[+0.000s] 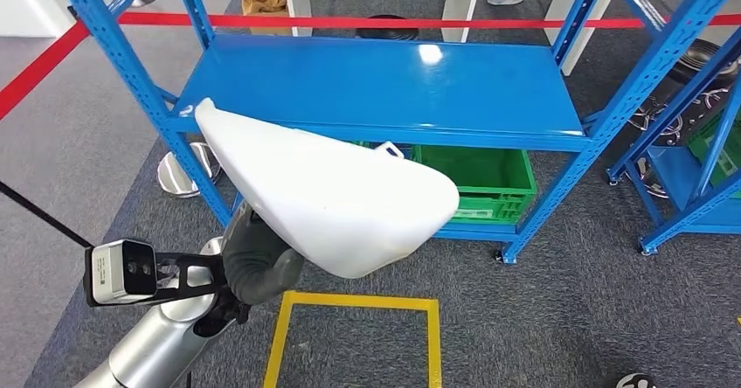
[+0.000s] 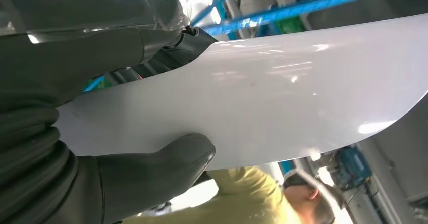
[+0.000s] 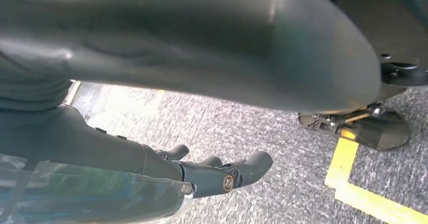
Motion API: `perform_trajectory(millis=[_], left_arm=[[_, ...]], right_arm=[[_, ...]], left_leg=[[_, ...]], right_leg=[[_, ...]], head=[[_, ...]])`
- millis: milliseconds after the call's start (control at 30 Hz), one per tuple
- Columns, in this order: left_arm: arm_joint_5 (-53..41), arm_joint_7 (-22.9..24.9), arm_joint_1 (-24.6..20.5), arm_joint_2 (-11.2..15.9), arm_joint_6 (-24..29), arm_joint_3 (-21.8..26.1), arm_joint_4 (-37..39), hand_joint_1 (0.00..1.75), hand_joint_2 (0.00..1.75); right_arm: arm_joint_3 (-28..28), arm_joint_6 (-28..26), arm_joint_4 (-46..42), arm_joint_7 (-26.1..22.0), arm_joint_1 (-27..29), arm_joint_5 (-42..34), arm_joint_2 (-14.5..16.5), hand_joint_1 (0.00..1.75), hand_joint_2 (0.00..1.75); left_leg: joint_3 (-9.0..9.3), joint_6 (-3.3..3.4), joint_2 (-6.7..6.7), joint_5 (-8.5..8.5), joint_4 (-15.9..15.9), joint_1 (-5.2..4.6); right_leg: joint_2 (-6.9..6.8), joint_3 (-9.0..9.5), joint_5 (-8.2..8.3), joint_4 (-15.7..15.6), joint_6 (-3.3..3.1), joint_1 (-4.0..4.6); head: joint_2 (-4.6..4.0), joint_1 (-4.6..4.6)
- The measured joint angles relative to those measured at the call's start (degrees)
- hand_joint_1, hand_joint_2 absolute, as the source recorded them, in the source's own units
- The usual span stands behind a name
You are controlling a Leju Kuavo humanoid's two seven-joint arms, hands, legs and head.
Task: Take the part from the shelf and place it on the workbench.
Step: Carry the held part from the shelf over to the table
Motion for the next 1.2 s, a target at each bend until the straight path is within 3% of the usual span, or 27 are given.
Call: perform_trajectory(millis=[67, 133, 200, 233, 267, 300, 333, 367, 433, 467, 500, 567, 633, 733, 767, 800, 833, 867, 933, 967, 1000, 1067, 1100, 1133, 1200], left_arm=[[-0.01, 0.04, -0.01, -0.09, -0.12, 0.11, 0.01, 1.75, 1.75], [-0.22, 0.15, -0.08, -0.30, -0.58, 0.18, 0.09, 1.75, 1.75], [-0.95, 0.53, -0.05, -0.73, -1.11, 0.15, 0.33, 1.75, 1.75], [-1.64, 0.89, 0.09, -0.96, -1.22, 0.12, 0.46, 1.75, 1.75], [-2.53, 1.33, 0.27, -1.18, -1.25, 0.08, 0.59, 1.75, 1.75], [-3.36, 1.77, 0.47, -1.37, -1.24, 0.07, 0.68, 1.75, 1.75], [-4.10, 2.12, 0.61, -1.58, -1.25, 0.10, 0.75, 1.75, 1.75], [-4.57, 2.39, 0.70, -1.82, -1.38, 0.18, 0.81, 1.75, 1.75], [-5.16, 2.59, 0.84, -2.43, -1.73, 0.49, 0.83, 1.75, 1.75], [-5.57, 2.64, 0.92, -2.83, -1.87, 0.69, 0.82, 1.75, 1.75], [-6.02, 2.80, 1.02, -3.22, -1.92, 0.89, 0.77, 1.75, 1.75], [-6.85, 3.56, 1.17, -3.85, -2.08, 1.21, 0.44, 1.75, 1.75], [-7.42, 4.43, 1.24, -4.14, -2.33, 1.53, -0.11, 1.75, 1.75], [-8.06, 5.00, 1.43, -4.44, -3.13, 1.90, -0.51, 1.75, 1.75], [-8.17, 5.05, 1.55, -4.48, -3.54, 1.93, -0.52, 1.75, 1.75], [-8.26, 5.05, 1.65, -4.50, -3.92, 1.93, -0.52, 1.75, 1.75], [-8.31, 5.10, 1.71, -4.54, -4.33, 1.93, -0.52, 1.75, 1.75], [-8.32, 5.21, 1.73, -4.64, -4.65, 1.93, -0.52, 1.75, 1.75], [-8.43, 5.62, 1.68, -4.99, -4.73, 1.93, -0.53, 1.75, 1.75], [-8.59, 5.80, 1.67, -5.15, -4.52, 1.94, -0.54, 1.75, 1.75], [-8.77, 5.93, 1.71, -5.23, -4.26, 1.97, -0.54, 1.75, 1.75], [-9.19, 5.97, 1.86, -5.17, -3.93, 2.10, -0.56, 1.75, 1.75], [-9.52, 5.86, 1.96, -5.13, -3.78, 2.21, -0.58, 1.75, 1.75], [-9.98, 5.66, 2.05, -5.10, -3.59, 2.33, -0.61, 1.75, 1.75], [-11.23, 5.04, 2.41, -5.10, -3.13, 2.50, -0.65, 1.75, 1.75]], right_arm=[[-0.02, -0.01, 0.01, 0.13, -0.06, 0.01, -0.04, 0.00, 0.00], [-0.02, -0.01, 0.01, 0.65, -0.07, 0.09, -0.11, 0.00, 0.00], [-0.02, -0.01, 0.01, 1.39, 0.12, 0.25, -0.23, 0.00, 0.00], [-0.01, 0.00, 0.01, 1.61, 0.29, 0.34, -0.32, 0.00, 0.00], [-0.01, 0.04, 0.01, 1.73, 0.49, 0.46, -0.46, 0.00, 0.00], [0.00, 0.09, 0.01, 1.78, 0.67, 0.61, -0.62, 0.00, 0.00], [0.01, 0.14, 0.01, 1.77, 0.81, 0.80, -0.79, 0.00, 0.00], [0.02, 0.18, 0.01, 1.76, 0.91, 0.97, -1.00, 0.00, 0.00], [0.05, 0.16, 0.01, 1.76, 1.03, 1.19, -1.50, 0.00, 0.00], [0.07, 0.14, 0.01, 1.79, 1.06, 1.26, -1.83, 0.00, 0.00], [0.09, 0.13, 0.01, 1.83, 1.11, 1.34, -2.19, 0.00, 0.00], [0.19, 0.13, -0.01, 1.85, 1.16, 1.55, -2.85, 0.00, 0.00], [0.30, 0.15, -0.04, 1.66, 1.19, 1.78, -3.43, 0.00, 0.00], [0.34, 0.16, -0.06, 1.18, 1.64, 1.91, -3.96, 0.00, 0.00], [0.34, 0.16, -0.05, 1.08, 1.85, 1.92, -4.03, 0.00, 0.00], [0.34, 0.14, -0.05, 1.01, 2.00, 1.93, -4.07, 0.00, 0.00], [0.34, 0.10, -0.05, 0.97, 2.06, 1.92, -4.08, 0.00, 0.00], [0.34, 0.07, -0.05, 0.98, 2.06, 1.93, -4.06, 0.00, 0.00], [0.37, 0.13, -0.05, 1.20, 2.02, 2.13, -4.03, 0.00, 0.00], [0.38, 0.26, -0.05, 1.37, 2.02, 2.28, -4.05, 0.00, 0.00], [0.41, 0.41, -0.05, 1.54, 2.02, 2.44, -4.08, 0.00, 0.00], [0.51, 0.67, -0.05, 1.79, 2.01, 2.70, -4.14, 0.00, 0.00], [0.65, 0.78, -0.05, 1.95, 1.99, 2.93, -4.16, 0.00, 0.00], [0.83, 0.90, -0.05, 2.12, 1.99, 3.21, -4.17, 0.00, 0.00], [1.24, 1.17, -0.05, 2.66, 2.17, 3.93, -4.30, 0.00, 0.00]], left_leg=[[-0.49, 1.07, -1.47, 0.23, -0.20, 0.10], [-0.81, 1.97, -2.81, 0.69, -0.39, 0.35], [-1.24, 2.62, -4.22, 1.14, -0.43, 0.38], [-1.47, 2.82, -5.02, 1.32, -0.40, 0.29], [-1.65, 2.92, -5.85, 1.47, -0.36, 0.18], [-1.75, 2.93, -6.65, 1.60, -0.31, 0.10], [-1.79, 2.88, -7.43, 1.70, -0.25, 0.06], [-1.81, 2.80, -8.19, 1.77, -0.15, 0.04], [-2.01, 2.48, -9.52, 1.90, 0.16, -0.02], [-2.22, 2.22, -10.09, 2.00, 0.30, -0.04], [-2.49, 1.87, -10.63, 2.15, 0.38, -0.01], [-2.95, 1.11, -11.65, 2.50, 0.37, 0.12], [-4.04, 0.46, -10.15, 1.26, 2.02, 0.03], [-8.96, -0.37, -5.69, -4.59, 12.77, 0.17], [-10.40, -0.56, -5.18, -5.82, 16.14, 0.32], [-10.85, -0.65, -4.95, -5.97, 17.53, 0.44], [-10.00, -0.67, -4.69, -5.05, 16.41, 0.54], [-7.95, -0.59, -4.10, -3.40, 13.03, 0.58], [-2.92, -0.07, -1.38, -0.68, 4.43, 0.28], [-1.36, 0.32, -0.33, -0.15, 1.69, 0.04], [-0.74, 0.70, 0.18, -0.15, 0.46, -0.19], [-0.90, 1.45, -1.04, -0.01, 0.24, -0.33], [-1.00, 1.81, -1.72, 0.20, 0.15, -0.21], [-1.07, 2.19, -2.39, 0.44, 0.03, -0.05], [-1.24, 2.74, -3.70, 0.79, -0.09, 0.20]], right_leg=[[-0.96, -0.03, -0.18, 0.15, 0.65, -0.03], [0.85, -1.00, -2.04, 2.51, 1.20, -0.25], [4.20, -4.29, -6.09, 9.94, 1.46, -0.37], [5.13, -6.27, -7.88, 14.27, 1.50, -0.37], [5.55, -7.70, -8.75, 17.30, 1.45, -0.35], [5.72, -8.05, -8.44, 18.06, 1.31, -0.34], [5.88, -7.21, -7.04, 16.30, 1.10, -0.33], [6.38, -5.36, -4.94, 12.47, 0.84, -0.35], [8.79, -1.52, -1.75, 4.24, 0.52, -0.52], [9.69, -0.47, -1.04, 1.83, 0.50, -0.56], [10.12, -0.15, -0.95, 0.94, 0.51, -0.54], [8.95, -0.09, -0.62, 0.85, 0.23, -0.50], [7.56, -0.06, -0.19, 0.65, -0.39, -0.74], [5.07, -0.43, 0.04, 0.57, -0.76, -0.85], [4.19, -0.54, 0.06, 0.58, -0.76, -0.84], [3.33, -0.60, 0.07, 0.59, -0.75, -0.85], [2.52, -0.59, 0.06, 0.60, -0.73, -0.86], [1.77, -0.51, 0.03, 0.60, -0.66, -0.87], [0.51, -0.26, -0.14, 0.65, -0.30, -0.68], [0.01, -0.17, -0.23, 0.68, 0.00, -0.54], [-0.52, -0.09, -0.31, 0.68, 0.32, -0.41], [-1.65, 0.05, -0.38, 0.53, 0.98, -0.37], [-1.28, 0.00, -0.70, 0.75, 1.32, -0.45], [-0.03, -0.36, -1.54, 1.74, 1.61, -0.54], [3.74, -2.89, -4.97, 7.61, 1.95, -0.68]], head=[[0.00, 0.11], [0.00, 0.28], [0.00, 0.51], [0.00, 0.57], [0.00, 0.60], [0.00, 0.61], [0.00, 0.61], [0.00, 0.63], [0.00, 0.61], [0.00, 0.61], [0.00, 0.57], [0.00, 0.59], [0.00, 0.36], [0.00, -0.11], [0.00, -0.11], [0.00, -0.13], [0.00, -0.13], [0.00, -0.13], [0.00, -0.12], [0.00, -0.08], [0.00, -0.06], [0.00, -0.04], [0.00, 0.01], [0.00, 0.10], [0.00, 0.40]])
